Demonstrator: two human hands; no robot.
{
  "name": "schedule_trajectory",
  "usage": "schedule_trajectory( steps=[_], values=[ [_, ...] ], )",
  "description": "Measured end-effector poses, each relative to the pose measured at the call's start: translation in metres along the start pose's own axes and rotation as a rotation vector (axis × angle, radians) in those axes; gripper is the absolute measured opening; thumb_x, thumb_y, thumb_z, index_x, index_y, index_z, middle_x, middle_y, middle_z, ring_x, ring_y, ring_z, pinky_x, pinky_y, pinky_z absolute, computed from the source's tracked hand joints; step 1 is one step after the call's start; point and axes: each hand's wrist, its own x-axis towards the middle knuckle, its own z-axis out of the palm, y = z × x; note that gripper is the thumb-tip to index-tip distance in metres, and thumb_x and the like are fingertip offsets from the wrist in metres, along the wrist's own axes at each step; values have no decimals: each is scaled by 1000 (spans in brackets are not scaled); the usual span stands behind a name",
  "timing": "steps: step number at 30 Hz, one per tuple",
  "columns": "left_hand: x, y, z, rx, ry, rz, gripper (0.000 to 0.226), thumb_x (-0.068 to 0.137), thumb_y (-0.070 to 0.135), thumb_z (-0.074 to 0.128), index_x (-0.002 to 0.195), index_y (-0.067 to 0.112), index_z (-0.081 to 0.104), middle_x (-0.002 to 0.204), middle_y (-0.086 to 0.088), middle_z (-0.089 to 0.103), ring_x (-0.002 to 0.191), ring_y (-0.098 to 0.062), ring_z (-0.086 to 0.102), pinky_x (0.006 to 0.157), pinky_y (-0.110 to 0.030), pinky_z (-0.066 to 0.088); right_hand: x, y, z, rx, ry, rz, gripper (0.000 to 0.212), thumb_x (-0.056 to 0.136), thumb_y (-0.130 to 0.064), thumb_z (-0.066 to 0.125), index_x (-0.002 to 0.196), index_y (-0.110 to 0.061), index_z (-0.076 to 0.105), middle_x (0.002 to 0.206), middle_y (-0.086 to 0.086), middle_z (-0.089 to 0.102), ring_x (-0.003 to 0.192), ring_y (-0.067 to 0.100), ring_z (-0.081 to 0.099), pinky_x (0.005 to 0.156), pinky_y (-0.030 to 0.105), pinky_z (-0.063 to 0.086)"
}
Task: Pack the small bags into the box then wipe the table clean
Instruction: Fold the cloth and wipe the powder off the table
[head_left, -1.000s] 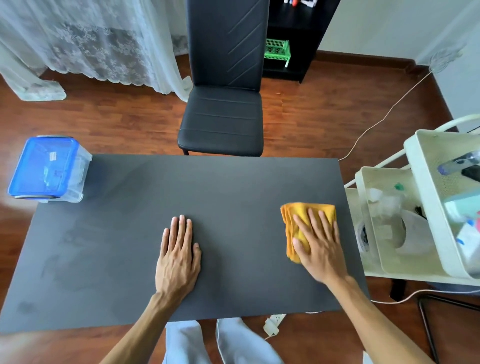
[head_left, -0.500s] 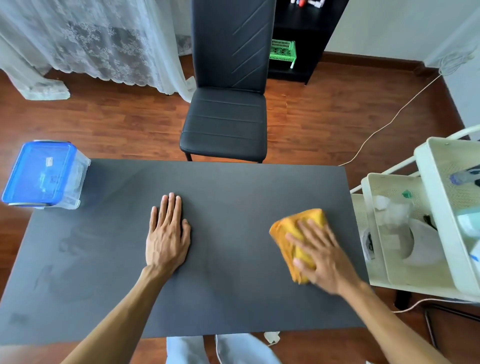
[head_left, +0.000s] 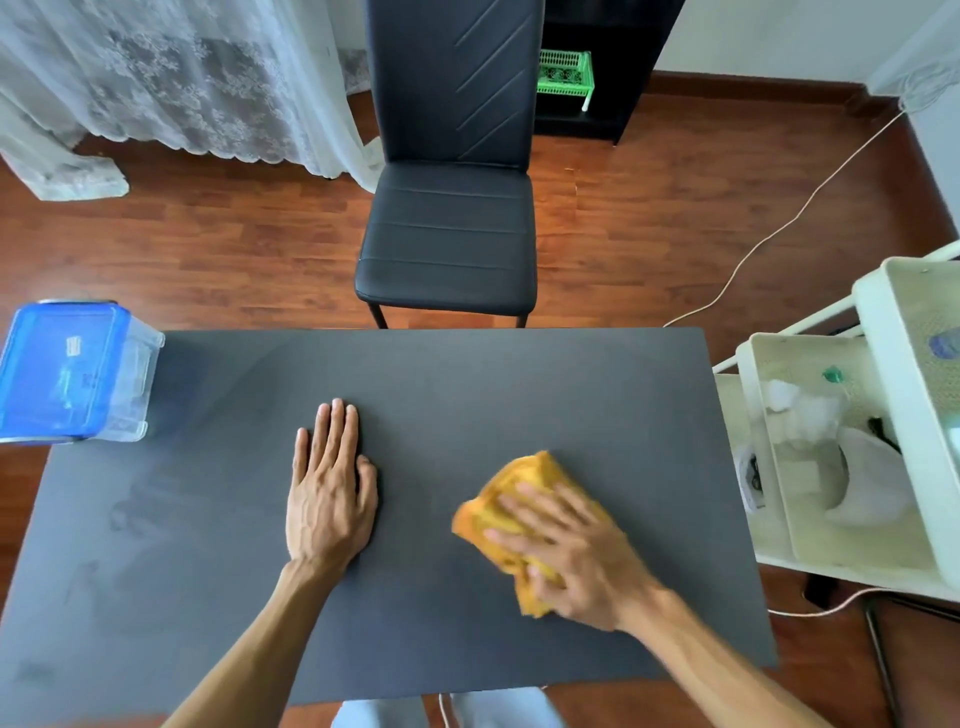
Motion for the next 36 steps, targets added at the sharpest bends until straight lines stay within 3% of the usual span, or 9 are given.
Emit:
schedule_trajectory(
  steps=[4, 8, 12, 15, 20, 25, 28, 32, 36],
  values=[
    [1, 5, -3, 23, -16, -7, 63, 95, 26, 24, 154, 5, 22, 163, -9, 18, 153, -17, 6, 124, -45, 11, 4, 85, -29, 8, 93, 522, 68, 91, -37, 39, 158, -39, 26, 168, 1, 23, 157, 27, 15, 119, 61, 25],
    [0, 4, -1, 43, -21, -5, 63, 95, 26, 24, 154, 5, 21, 163, -9, 17, 153, -17, 6, 124, -46, 12, 119, 69, -31, -32, 228, 877, 67, 97, -38, 44, 160, -23, 27, 168, 12, 23, 155, 37, 17, 125, 58, 10],
    [3, 3, -4, 17, -36, 5, 61, 97, 27, 18, 154, 5, 19, 164, -7, 14, 153, -16, 4, 124, -43, 8, 173, -34, 0, 22, 233, 466, 68, 94, -34, 45, 159, -22, 30, 167, 4, 27, 157, 30, 17, 125, 55, 17],
    [-3, -3, -11, -68, -43, 26, 58, 99, 27, 14, 153, 6, 24, 163, -5, 18, 152, -15, 8, 124, -41, 9, 115, -100, 25, 78, 117, 185, 76, 87, -33, 50, 159, -33, 26, 169, -7, 21, 158, 19, 12, 126, 50, 15],
    [-41, -62, -33, -27, -51, 45, 57, 100, 27, 18, 153, 10, 26, 162, -2, 21, 151, -14, 15, 124, -39, 11, 14, -44, 9, 1, 46, 427, 72, 88, -52, 50, 156, -47, 26, 170, -7, 18, 157, 21, 17, 120, 61, 24],
    [-75, -130, -60, 24, -23, -46, 58, 99, 26, 22, 152, 3, 27, 161, -8, 23, 150, -21, 20, 123, -39, 12, 117, -3, -23, 16, 182, 974, 72, 92, -52, 30, 160, -29, 25, 169, 8, 20, 156, 35, 14, 122, 65, 8],
    [-83, -146, -66, 35, -21, -64, 58, 99, 26, 22, 151, 2, 26, 161, -9, 22, 150, -20, 18, 122, -40, 14, 172, -76, -3, 34, 219, 754, 69, 95, -42, 43, 158, -18, 32, 166, 8, 27, 156, 34, 18, 122, 65, 10],
    [-94, -163, -75, 64, -38, -80, 59, 98, 27, 22, 150, 0, 28, 160, -11, 24, 149, -21, 21, 123, -37, 11, 125, -210, 47, 37, 99, 207, 76, 91, -47, 52, 160, -33, 24, 169, -8, 22, 157, 23, 14, 119, 58, 21],
    [-99, -185, -88, 71, -42, -78, 59, 97, 28, 22, 150, 1, 30, 159, -12, 26, 147, -25, 27, 122, -41, 14, 55, -164, 38, 5, 17, 212, 75, 84, -52, 57, 154, -47, 31, 167, -8, 26, 155, 21, 24, 118, 58, 27]
  ],
)
